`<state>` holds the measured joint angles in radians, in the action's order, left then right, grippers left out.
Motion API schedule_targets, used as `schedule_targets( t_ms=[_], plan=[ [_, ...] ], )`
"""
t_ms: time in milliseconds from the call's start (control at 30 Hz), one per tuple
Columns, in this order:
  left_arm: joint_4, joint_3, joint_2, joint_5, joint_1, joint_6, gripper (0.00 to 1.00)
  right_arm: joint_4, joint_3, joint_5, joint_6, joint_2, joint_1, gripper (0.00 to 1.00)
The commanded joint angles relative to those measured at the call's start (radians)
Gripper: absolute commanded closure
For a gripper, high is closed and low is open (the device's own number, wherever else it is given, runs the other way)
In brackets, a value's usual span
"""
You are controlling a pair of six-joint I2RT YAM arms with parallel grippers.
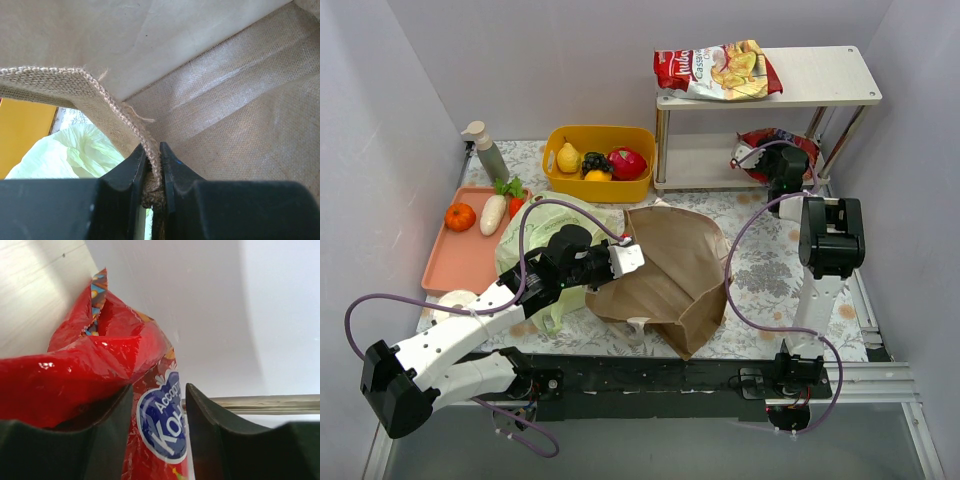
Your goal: Untie the knot of the grocery bags and take out the mixed food
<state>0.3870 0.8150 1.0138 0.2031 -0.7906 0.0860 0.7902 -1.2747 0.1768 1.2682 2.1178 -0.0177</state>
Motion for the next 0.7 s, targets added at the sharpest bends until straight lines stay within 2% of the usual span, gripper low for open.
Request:
schedule_targets(
  t_ms=[0,167,200,233,267,300,333,367,400,433,467,533,567,667],
  plan=[
    [0.027,-0.004,-0.017,-0.042,-0.002,0.017,1.0,0.049,0.057,-0.059,-0.032,-0.076,0.016,0.42],
    [-0.065,0.019,-0.026,-0.108,-0.002,0.017,1.0,0.032,0.214,-0.092,-0.156,-0.353,0.05,0.21],
    [-0.077,0.036,-0.021,-0.114,-0.002,0.015,0.98,0.034,0.289,-0.091,-0.167,-0.395,0.051,0.18],
    [-0.098,0.039,-0.018,-0.117,-0.002,0.014,0.84,0.026,0.32,-0.091,-0.184,-0.477,0.055,0.15],
    [-0.109,0.047,-0.015,-0.117,-0.002,0.017,0.8,0.009,0.351,-0.091,-0.202,-0.517,0.056,0.05],
    [-0.126,0.055,-0.014,-0.114,-0.001,0.018,0.69,-0.02,0.385,-0.089,-0.249,-0.592,0.056,0.04],
    [-0.129,0.059,-0.011,-0.111,-0.002,0.02,0.5,-0.079,0.396,-0.097,-0.283,-0.628,0.056,0.03],
    [-0.131,0.064,-0.008,-0.111,-0.002,0.021,0.41,-0.139,0.394,-0.13,-0.323,-0.66,0.056,0.03],
    [-0.132,0.07,-0.001,-0.11,-0.002,0.026,0.33,-0.216,0.382,-0.143,-0.452,-0.714,0.056,0.03],
    [-0.135,0.082,0.003,-0.111,-0.002,0.037,0.16,-0.314,0.314,-0.14,-0.516,-0.737,0.056,0.02],
    [-0.135,0.088,0.005,-0.113,-0.002,0.041,0.11,-0.568,0.275,-0.085,-0.583,-0.755,0.056,0.02],
    [-0.138,0.11,0.015,-0.123,-0.002,0.053,0.02,-0.823,0.165,0.004,-0.674,-0.792,0.056,0.01],
    [-0.143,0.116,0.02,-0.137,-0.002,0.058,0.02,-0.958,0.141,0.056,-0.729,-0.805,0.056,0.01],
    [-0.181,0.137,0.031,-0.189,-0.001,0.075,0.02,-1.116,0.1,0.012,-0.95,-0.872,0.056,0.02]
  ],
)
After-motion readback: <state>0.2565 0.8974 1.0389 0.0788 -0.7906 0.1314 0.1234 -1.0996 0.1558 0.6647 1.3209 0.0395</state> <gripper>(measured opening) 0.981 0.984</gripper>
